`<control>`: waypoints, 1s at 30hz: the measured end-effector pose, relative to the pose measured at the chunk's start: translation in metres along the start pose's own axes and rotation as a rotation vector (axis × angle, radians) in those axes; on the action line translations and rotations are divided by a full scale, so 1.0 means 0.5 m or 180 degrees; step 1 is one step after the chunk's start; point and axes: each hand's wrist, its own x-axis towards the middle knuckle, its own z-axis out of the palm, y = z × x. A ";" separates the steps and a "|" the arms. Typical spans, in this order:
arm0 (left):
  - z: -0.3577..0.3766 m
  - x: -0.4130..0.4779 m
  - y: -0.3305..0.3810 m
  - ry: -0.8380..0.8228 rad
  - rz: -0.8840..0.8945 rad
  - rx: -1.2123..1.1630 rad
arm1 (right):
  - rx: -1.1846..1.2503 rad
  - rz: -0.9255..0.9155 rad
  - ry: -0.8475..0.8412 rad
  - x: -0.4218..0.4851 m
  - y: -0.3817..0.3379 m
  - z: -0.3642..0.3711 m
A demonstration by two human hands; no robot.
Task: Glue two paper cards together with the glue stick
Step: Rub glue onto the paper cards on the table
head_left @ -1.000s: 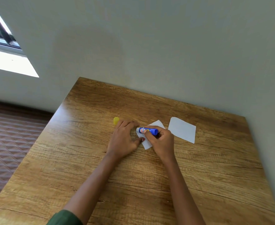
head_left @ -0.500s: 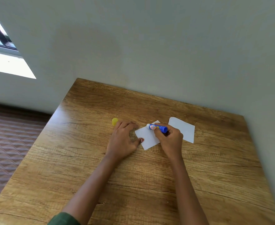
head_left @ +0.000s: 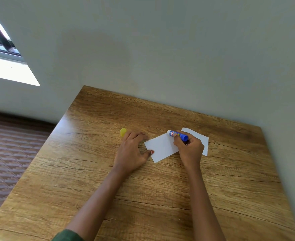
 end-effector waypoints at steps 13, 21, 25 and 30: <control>-0.001 -0.002 0.001 -0.0669 0.0551 0.1154 | 0.0275 0.0124 -0.0011 -0.003 -0.007 -0.008; -0.004 -0.002 0.004 -0.0649 0.0388 0.0779 | 0.0343 0.0097 -0.0129 0.001 -0.013 -0.023; -0.004 -0.003 0.003 -0.0639 0.0347 0.0649 | 0.0280 0.0007 -0.0215 0.002 -0.015 -0.023; -0.006 -0.001 0.006 -0.0655 0.0297 0.0541 | 0.0188 -0.0067 -0.0260 0.004 -0.020 -0.021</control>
